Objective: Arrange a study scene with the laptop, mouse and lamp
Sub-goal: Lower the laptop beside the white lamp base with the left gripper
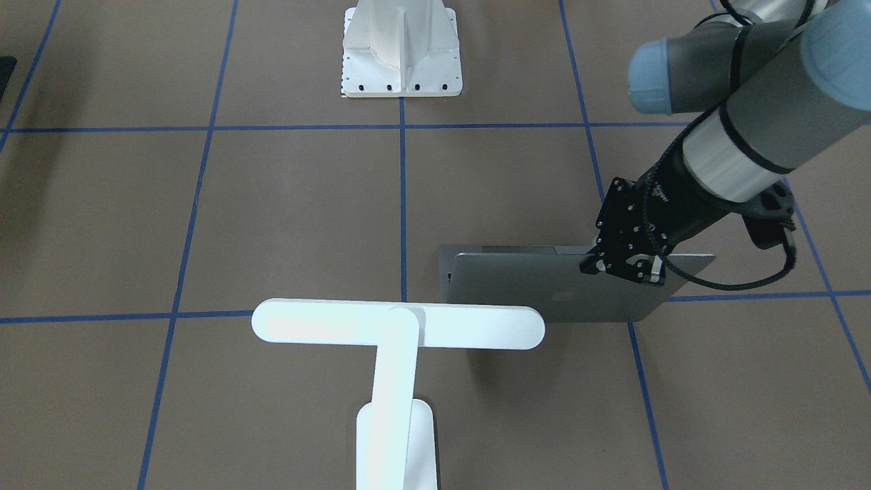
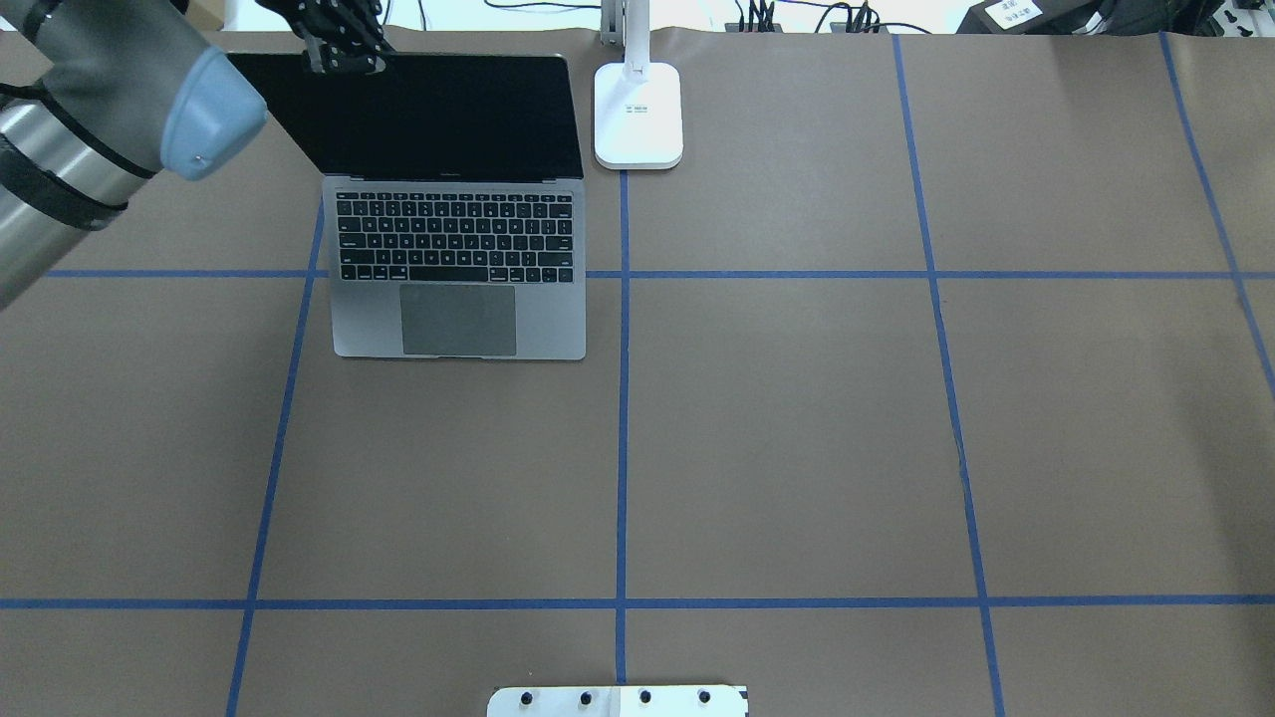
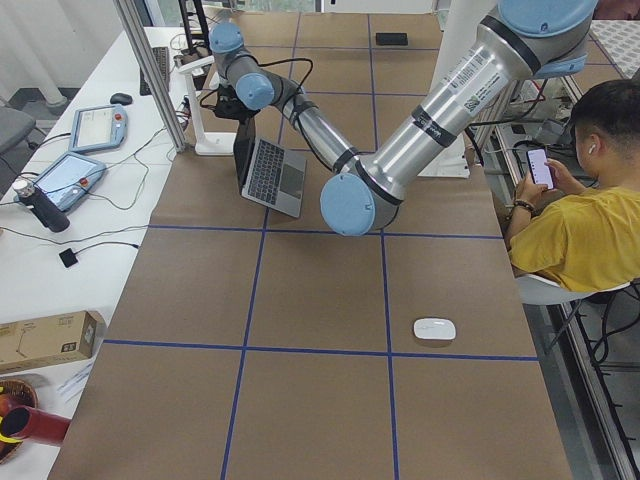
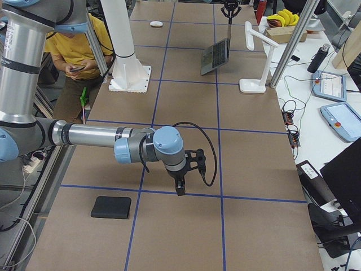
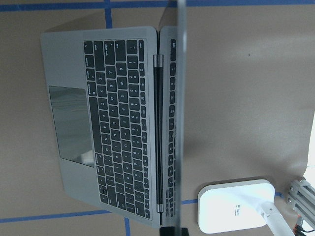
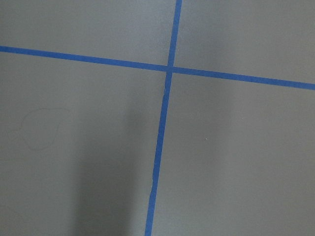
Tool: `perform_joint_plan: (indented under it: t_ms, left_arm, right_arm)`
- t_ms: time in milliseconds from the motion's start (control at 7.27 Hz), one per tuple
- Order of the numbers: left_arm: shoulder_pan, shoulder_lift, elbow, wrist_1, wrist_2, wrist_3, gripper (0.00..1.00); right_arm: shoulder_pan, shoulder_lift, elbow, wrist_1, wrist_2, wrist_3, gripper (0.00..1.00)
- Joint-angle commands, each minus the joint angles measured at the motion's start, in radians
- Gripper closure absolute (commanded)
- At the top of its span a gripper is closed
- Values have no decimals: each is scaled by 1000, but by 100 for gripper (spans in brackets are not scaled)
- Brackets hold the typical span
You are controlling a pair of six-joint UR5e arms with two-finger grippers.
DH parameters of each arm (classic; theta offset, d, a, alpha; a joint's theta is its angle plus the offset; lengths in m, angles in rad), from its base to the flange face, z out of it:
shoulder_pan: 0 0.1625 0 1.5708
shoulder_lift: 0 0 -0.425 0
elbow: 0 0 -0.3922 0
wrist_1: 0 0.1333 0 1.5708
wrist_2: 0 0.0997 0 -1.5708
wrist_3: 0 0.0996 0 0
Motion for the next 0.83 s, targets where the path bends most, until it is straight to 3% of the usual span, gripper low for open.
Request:
perform_joint_plan:
  t_ms: [0, 275, 688]
  left_arm:
    - [63, -41, 60, -28, 82, -41, 100]
    - [71, -57, 180, -158, 82, -68, 100]
    - [85, -55, 199, -179, 92, -68, 100]
  right_arm:
    - [0, 0, -2, 0, 0, 0, 0]
    - [0, 0, -2, -2, 0, 0, 0]
    - [0, 0, -2, -2, 0, 0, 0]
